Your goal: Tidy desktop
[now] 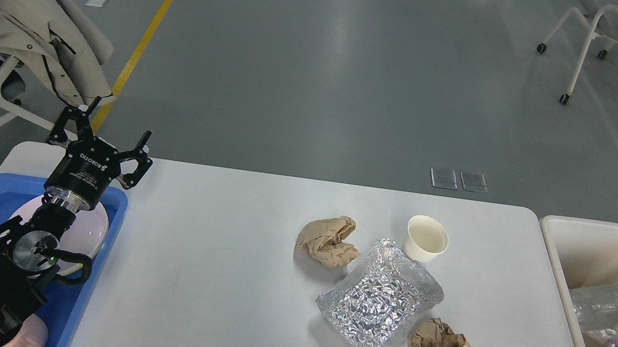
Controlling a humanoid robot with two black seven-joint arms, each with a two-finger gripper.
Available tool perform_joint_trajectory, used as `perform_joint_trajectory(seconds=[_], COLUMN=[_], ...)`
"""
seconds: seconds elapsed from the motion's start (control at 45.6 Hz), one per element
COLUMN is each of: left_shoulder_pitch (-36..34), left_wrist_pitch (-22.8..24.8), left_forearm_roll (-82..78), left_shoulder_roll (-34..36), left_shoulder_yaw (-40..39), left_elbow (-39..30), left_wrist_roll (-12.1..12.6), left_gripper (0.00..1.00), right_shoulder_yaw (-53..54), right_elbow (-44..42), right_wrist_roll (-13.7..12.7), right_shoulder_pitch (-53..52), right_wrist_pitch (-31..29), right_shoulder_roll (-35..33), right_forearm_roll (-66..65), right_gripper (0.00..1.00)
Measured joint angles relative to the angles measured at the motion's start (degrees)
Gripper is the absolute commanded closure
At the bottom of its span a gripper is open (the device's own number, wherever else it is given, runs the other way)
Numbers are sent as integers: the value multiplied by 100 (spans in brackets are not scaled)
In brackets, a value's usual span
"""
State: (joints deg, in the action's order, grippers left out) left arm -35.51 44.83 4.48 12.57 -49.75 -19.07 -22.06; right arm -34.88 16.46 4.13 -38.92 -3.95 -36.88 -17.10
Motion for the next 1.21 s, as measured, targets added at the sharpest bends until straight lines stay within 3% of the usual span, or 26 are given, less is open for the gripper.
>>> perform_joint_trajectory(seconds=[0.153,0.285,0.395,0.438,0.46,0.504,0.592,0.701,0.877,1.008,1.206], left_shoulder_pitch=[0,0,0,0,0,0,1,1,1,1,1], left_wrist_pitch=[3,5,6,6,6,6,6,6,5,5,5], left_forearm_roll=[0,0,0,0,0,0,0,1,0,0,0], left_shoulder_roll=[0,0,1,1,1,1,1,2,0,0,0], left_shoulder_yaw=[0,0,0,0,0,0,0,0,0,0,-2], left_elbow=[0,0,0,0,0,-1,-3,0,1,0,-1], left_wrist_roll=[0,0,0,0,0,0,0,0,0,0,0], left_gripper=[0,0,0,0,0,0,0,0,0,0,0], right_shoulder_yaw=[-393,-1330,-2054,-2221,-2309,-2339,-2358,-2364,-2471,-2610,-2634], right_elbow=[1129,2344,3068,3319,3615,3851,4566,5315,5727,5945,6404], right_wrist_roll=[-4,25,138,160,170,174,164,123,108,100,95], right_shoulder_pitch=[-1138,-3285,-5182,-5993,-6891,-7699,-9231,-10410,-10655,-10010,-8165], right_wrist_pitch=[-45,-536,-1920,-2701,-3584,-4163,-4883,-5085,-5107,-5078,-3630], right_shoulder_roll=[-727,-1458,-1734,-1760,-1755,-1719,-1478,-1152,-929,-956,-914], right_forearm_roll=[-303,-1000,-1403,-1464,-1500,-1514,-1516,-1523,-1523,-1503,-1449], right_gripper=[0,0,0,0,0,0,0,0,0,0,0])
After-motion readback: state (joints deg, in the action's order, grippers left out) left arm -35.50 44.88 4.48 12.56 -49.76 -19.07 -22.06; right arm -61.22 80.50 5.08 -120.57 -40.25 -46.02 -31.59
